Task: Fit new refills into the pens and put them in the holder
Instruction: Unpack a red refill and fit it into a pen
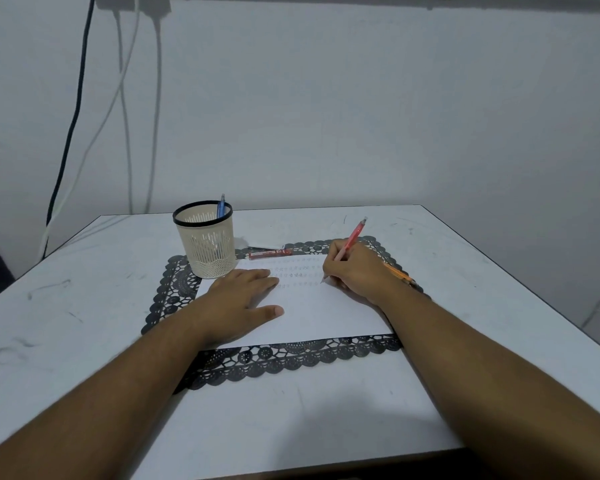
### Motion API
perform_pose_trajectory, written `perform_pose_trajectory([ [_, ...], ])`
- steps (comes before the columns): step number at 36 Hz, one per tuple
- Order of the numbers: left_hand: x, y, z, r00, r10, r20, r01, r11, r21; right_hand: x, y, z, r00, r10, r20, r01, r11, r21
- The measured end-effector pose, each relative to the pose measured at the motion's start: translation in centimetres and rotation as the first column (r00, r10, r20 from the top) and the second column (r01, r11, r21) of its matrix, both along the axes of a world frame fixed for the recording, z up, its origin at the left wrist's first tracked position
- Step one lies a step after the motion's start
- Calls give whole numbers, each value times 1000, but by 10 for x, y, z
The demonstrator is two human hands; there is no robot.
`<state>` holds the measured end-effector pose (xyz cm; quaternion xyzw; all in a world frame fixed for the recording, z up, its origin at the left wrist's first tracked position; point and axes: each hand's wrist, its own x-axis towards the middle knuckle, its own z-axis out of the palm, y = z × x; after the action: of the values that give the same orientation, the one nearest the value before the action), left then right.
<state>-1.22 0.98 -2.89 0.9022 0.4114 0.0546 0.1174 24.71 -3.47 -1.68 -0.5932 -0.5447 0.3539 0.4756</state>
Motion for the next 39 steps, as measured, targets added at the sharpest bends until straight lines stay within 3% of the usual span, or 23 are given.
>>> perform_pose_trajectory([
  [20, -4, 7, -5, 1000, -21, 0, 21, 1000, -18, 2, 0, 0, 999, -10, 48, 10, 1000, 7],
  [30, -2, 4, -3, 1000, -1, -15, 0, 999, -34, 9, 1, -1, 999, -4, -50, 4, 1000, 1],
  [39, -1, 5, -3, 1000, -3, -25, 2, 1000, -11, 8, 3, -3, 999, -7, 41, 7, 1000, 20],
])
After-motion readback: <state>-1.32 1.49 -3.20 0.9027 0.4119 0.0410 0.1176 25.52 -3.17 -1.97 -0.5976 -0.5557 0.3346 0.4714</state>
